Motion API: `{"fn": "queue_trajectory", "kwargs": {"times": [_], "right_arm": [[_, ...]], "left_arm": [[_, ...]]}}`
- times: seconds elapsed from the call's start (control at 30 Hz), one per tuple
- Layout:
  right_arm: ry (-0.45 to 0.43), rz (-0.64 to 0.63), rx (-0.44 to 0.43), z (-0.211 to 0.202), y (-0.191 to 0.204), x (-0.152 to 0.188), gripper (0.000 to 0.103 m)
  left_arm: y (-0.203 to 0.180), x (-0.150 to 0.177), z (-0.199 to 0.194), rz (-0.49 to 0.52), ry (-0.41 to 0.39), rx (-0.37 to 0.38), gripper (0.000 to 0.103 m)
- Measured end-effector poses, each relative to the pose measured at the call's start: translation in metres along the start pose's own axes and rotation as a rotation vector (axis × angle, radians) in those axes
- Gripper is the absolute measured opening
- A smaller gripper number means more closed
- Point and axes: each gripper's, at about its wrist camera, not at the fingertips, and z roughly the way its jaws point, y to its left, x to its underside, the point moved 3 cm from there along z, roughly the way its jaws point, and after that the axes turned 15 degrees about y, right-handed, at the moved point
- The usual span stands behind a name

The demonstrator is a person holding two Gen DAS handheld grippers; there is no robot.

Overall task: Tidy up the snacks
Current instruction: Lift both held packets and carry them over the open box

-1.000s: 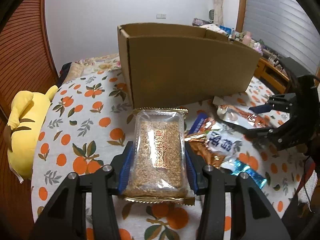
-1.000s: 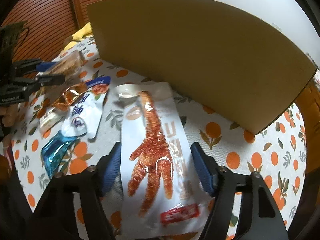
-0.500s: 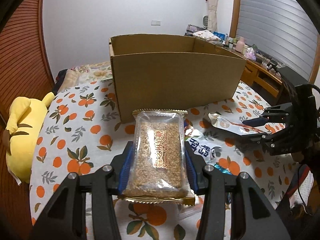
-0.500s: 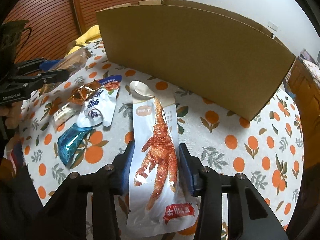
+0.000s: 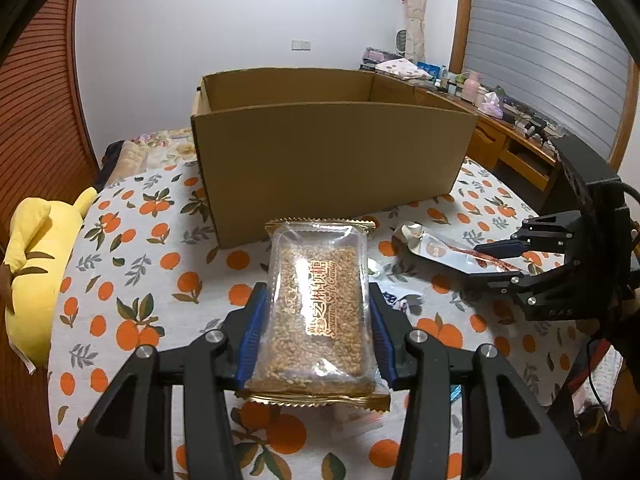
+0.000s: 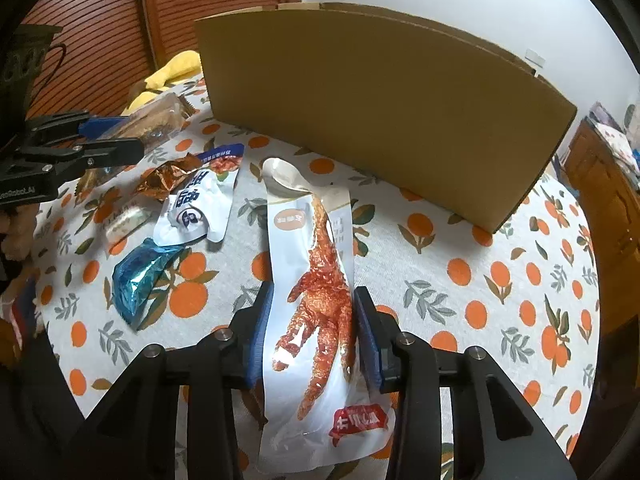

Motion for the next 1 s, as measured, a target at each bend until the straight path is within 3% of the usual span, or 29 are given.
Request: {"fn": "queue_trajectory", "kwargs": {"times": [0.43,1.0], "right_arm": [[-0.078,0.000,0.007,-0.037,-0.002,0.000,0.039],[-0.214,-0.016,0.067,-0.103,-0.013,-0.031,0.039]], "left_arm": [[-0.013,-0.025,-0.021,0.027,-0.062,0.021,0.046],[-0.018,-0.090,-0.046,0.067,-0.151,-0.013,0.046]]}}
